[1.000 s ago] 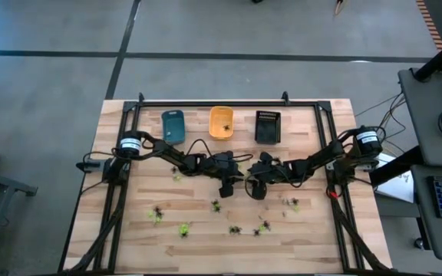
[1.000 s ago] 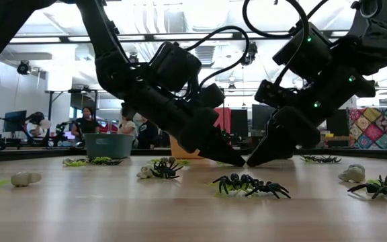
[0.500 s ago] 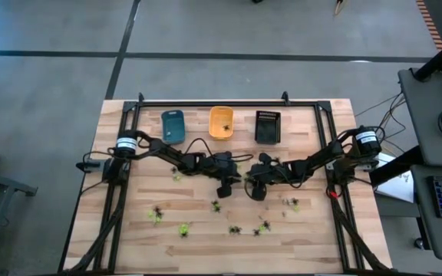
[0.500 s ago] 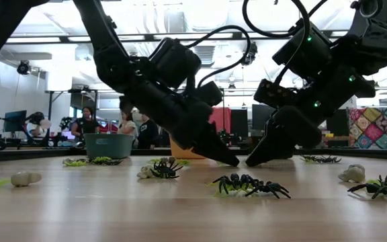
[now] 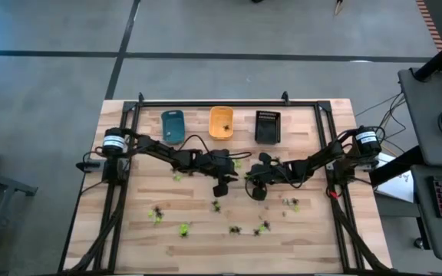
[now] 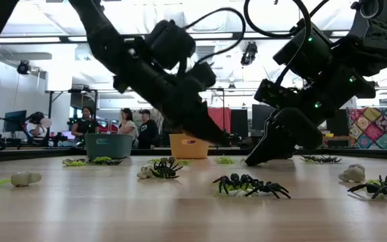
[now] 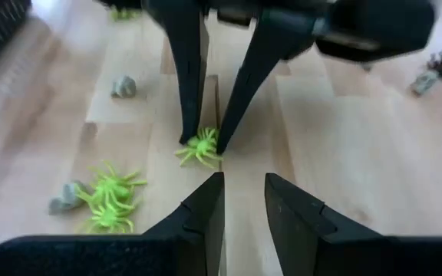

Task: Sort Halloween decoration
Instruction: Put the green spider toy into the black bin

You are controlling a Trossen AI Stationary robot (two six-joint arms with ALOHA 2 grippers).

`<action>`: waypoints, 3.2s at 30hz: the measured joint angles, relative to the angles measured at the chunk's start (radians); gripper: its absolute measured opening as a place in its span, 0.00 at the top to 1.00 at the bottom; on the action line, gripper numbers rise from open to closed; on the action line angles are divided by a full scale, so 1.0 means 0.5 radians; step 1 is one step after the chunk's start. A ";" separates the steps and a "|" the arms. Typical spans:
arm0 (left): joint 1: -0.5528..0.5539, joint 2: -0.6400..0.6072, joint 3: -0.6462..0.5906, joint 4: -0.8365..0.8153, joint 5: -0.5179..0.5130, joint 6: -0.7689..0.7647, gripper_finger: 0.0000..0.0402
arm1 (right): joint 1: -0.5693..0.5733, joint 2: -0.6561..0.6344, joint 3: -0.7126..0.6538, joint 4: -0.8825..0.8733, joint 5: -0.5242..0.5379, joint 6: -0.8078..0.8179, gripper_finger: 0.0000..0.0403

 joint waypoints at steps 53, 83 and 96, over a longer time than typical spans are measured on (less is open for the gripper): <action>-0.006 -1.368 -0.777 -0.066 -0.396 -0.101 0.81 | -1.478 -0.202 1.256 -2.615 -0.314 0.132 0.84; -0.005 -1.348 -0.777 -0.141 -0.494 -0.101 0.81 | -1.452 -0.163 1.294 -2.428 -0.324 0.100 0.53; -0.005 -1.348 -0.778 -0.438 -0.496 -0.068 0.81 | -1.139 -0.494 1.298 -2.444 -0.325 0.034 0.56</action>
